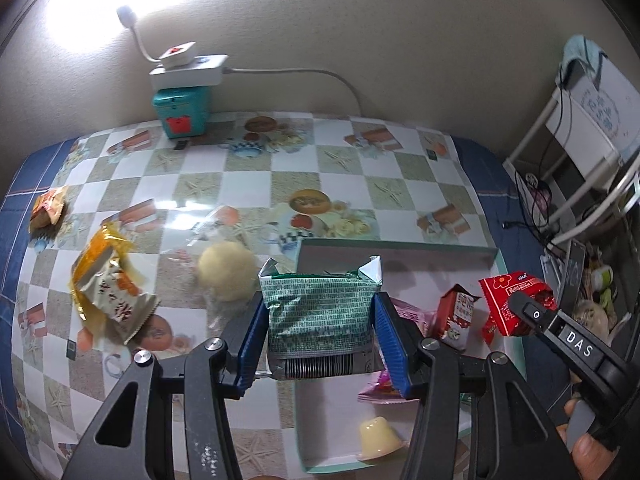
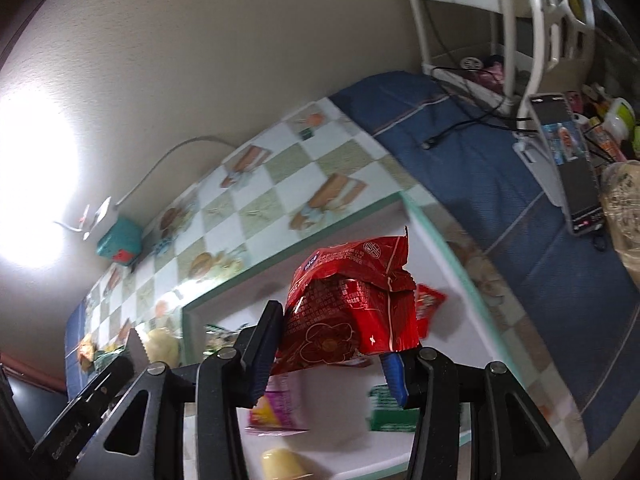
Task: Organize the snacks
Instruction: 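Carry the green-white packet and red biscuit pack over the tray with both tools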
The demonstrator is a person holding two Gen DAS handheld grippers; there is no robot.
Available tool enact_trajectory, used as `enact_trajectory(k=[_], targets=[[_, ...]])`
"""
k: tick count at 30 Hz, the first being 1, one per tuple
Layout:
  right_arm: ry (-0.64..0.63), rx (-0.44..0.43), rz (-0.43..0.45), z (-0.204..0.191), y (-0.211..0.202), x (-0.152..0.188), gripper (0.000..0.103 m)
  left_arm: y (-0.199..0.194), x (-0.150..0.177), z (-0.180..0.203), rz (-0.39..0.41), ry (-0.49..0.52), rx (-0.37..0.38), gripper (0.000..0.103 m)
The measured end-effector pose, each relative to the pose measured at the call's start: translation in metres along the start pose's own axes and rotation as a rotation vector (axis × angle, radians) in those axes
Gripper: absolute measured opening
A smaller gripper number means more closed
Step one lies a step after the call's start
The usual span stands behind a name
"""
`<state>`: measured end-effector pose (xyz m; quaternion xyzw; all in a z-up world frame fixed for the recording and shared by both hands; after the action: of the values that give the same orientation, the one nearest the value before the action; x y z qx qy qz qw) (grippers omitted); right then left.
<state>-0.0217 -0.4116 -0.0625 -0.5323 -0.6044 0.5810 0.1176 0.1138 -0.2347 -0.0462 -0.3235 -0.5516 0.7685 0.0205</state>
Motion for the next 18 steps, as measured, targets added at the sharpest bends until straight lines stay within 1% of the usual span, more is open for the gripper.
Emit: enact_trajectory(k=[3, 6, 11, 14, 18], targets=[[0.004, 0.046, -0.010, 0.016, 0.007, 0.000, 0.049, 0.009, 0.004, 0.011, -0.019, 0.019, 0.001, 0.054], [0.035, 0.061, -0.029, 0.032, 0.013, 0.002, 0.049, 0.018, 0.008, 0.021, -0.034, 0.039, -0.001, 0.054], [0.047, 0.093, -0.037, 0.046, 0.019, 0.004, 0.049, 0.034, 0.011, 0.033, -0.048, 0.059, 0.001, 0.054], [0.046, 0.118, -0.057, 0.052, 0.027, 0.008, 0.049, 0.042, 0.012, 0.038, -0.059, 0.056, 0.010, 0.054], [0.056, 0.127, -0.086, 0.057, 0.036, 0.015, 0.049, 0.049, 0.011, 0.042, -0.057, 0.058, 0.015, 0.054]])
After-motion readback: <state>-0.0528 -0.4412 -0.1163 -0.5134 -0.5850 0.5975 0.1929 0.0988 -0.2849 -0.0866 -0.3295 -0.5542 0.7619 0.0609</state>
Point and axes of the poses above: each gripper's, at about its wrist camera, not at the fingertips, and y roughly the way its jaws point, z to its right, x to its underside, the point moved 9 cm from there along y, roughly the way its jaws point, and after that the axes turned 1 degree about y, right-handed, at the moved point
